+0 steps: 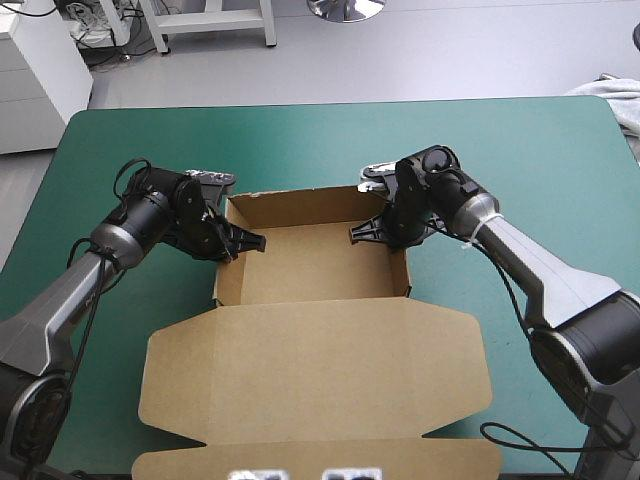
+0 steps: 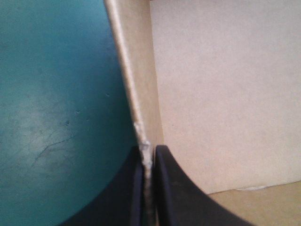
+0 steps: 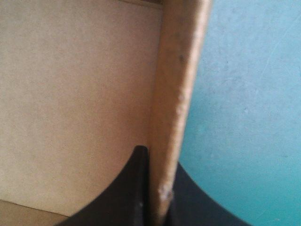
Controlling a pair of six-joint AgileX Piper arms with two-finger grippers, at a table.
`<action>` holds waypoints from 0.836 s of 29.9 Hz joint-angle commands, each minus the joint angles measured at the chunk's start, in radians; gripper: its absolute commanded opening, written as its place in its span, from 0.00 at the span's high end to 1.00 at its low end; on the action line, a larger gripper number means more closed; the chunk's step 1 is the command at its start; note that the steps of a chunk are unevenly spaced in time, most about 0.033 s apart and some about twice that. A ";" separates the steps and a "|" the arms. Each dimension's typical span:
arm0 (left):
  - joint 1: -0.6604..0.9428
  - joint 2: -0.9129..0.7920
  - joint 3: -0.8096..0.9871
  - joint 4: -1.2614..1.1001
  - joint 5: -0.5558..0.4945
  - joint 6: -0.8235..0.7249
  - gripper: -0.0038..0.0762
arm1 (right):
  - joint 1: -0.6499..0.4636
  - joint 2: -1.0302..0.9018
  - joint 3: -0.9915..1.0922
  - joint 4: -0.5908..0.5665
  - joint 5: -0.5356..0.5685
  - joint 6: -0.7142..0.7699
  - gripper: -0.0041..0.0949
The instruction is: Fold the box
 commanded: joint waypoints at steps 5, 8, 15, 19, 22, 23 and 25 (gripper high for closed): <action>-0.007 -0.028 -0.033 -0.001 -0.142 0.020 0.96 | -0.009 -0.012 -0.022 0.006 -0.047 -0.037 0.97; -0.007 -0.009 -0.033 0.001 -0.146 0.020 0.92 | -0.009 -0.012 -0.022 -0.009 -0.061 -0.037 0.96; -0.007 0.025 -0.033 0.001 -0.146 0.020 0.66 | -0.009 -0.012 -0.024 -0.094 -0.019 -0.037 0.66; -0.007 0.027 -0.033 0.001 -0.154 0.023 0.47 | -0.009 -0.012 -0.031 -0.142 -0.013 -0.037 0.54; -0.007 0.027 -0.033 0.001 -0.159 0.023 0.37 | -0.009 -0.012 -0.032 -0.184 -0.003 -0.027 0.50; -0.007 0.027 -0.033 0.001 -0.164 0.023 0.35 | -0.009 -0.012 -0.032 -0.198 -0.001 -0.027 0.50; -0.007 0.027 -0.035 0.004 -0.166 0.023 0.33 | -0.009 -0.012 -0.039 -0.223 0.019 -0.027 0.49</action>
